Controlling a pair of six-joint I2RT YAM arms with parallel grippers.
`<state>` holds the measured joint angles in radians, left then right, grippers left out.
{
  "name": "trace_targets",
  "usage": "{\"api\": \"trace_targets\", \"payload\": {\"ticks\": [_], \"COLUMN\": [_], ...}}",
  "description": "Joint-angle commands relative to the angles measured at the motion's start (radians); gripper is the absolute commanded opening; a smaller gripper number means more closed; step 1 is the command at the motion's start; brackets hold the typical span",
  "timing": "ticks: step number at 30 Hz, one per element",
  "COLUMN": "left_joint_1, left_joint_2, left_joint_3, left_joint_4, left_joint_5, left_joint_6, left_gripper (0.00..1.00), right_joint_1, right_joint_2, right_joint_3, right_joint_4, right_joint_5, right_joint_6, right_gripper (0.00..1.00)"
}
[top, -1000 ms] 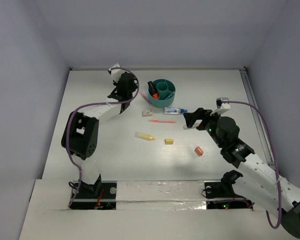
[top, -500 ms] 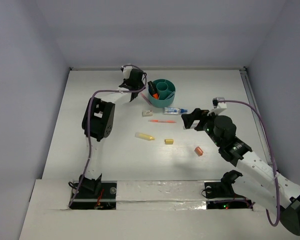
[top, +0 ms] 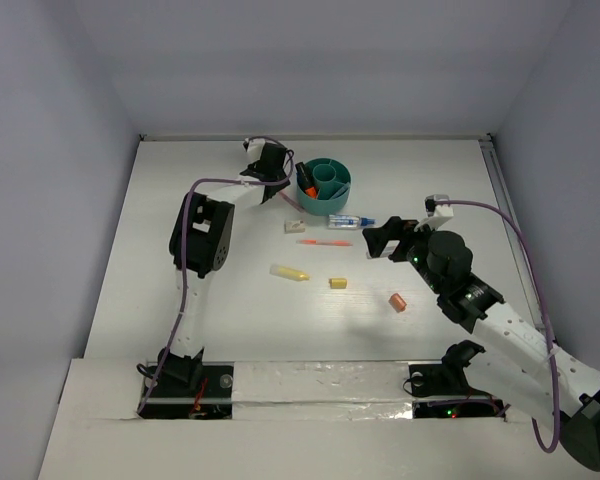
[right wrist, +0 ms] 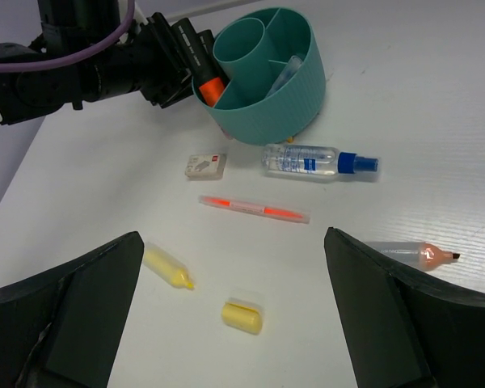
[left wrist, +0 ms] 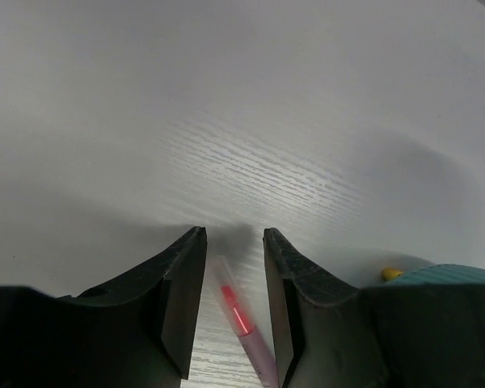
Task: Sort the stationery into containers
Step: Pick up the pen from the center of the board.
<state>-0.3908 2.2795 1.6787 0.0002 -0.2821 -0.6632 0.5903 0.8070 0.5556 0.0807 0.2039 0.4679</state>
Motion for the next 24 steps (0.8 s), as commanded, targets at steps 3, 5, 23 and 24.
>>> {"api": "trace_targets", "payload": {"ticks": [3,5,23,24], "left_joint_1": [0.001,-0.008,-0.008,-0.017], "left_joint_2": [0.006,0.020,-0.095,-0.101], "left_joint_3": [0.022,0.045,-0.057,-0.065], "left_joint_4": [-0.025,-0.054,-0.083,-0.083], "left_joint_5": [0.012,0.012,-0.200,-0.195], "left_joint_6": [0.005,0.010,0.060,0.060], "left_gripper": [0.33,0.33,0.55,0.55], "right_joint_1": [0.005,0.005,0.005,0.005], "right_joint_2": [-0.003,-0.003,0.001,0.001], "right_joint_3": [0.035,0.036,0.040,0.040], "right_joint_4": [0.033,0.034,0.033,0.033], "right_joint_5": [-0.008,-0.011,-0.023,-0.021], "right_joint_6": [-0.008,-0.006,-0.006,-0.006], "right_gripper": [1.00,1.00,1.00,1.00]}}
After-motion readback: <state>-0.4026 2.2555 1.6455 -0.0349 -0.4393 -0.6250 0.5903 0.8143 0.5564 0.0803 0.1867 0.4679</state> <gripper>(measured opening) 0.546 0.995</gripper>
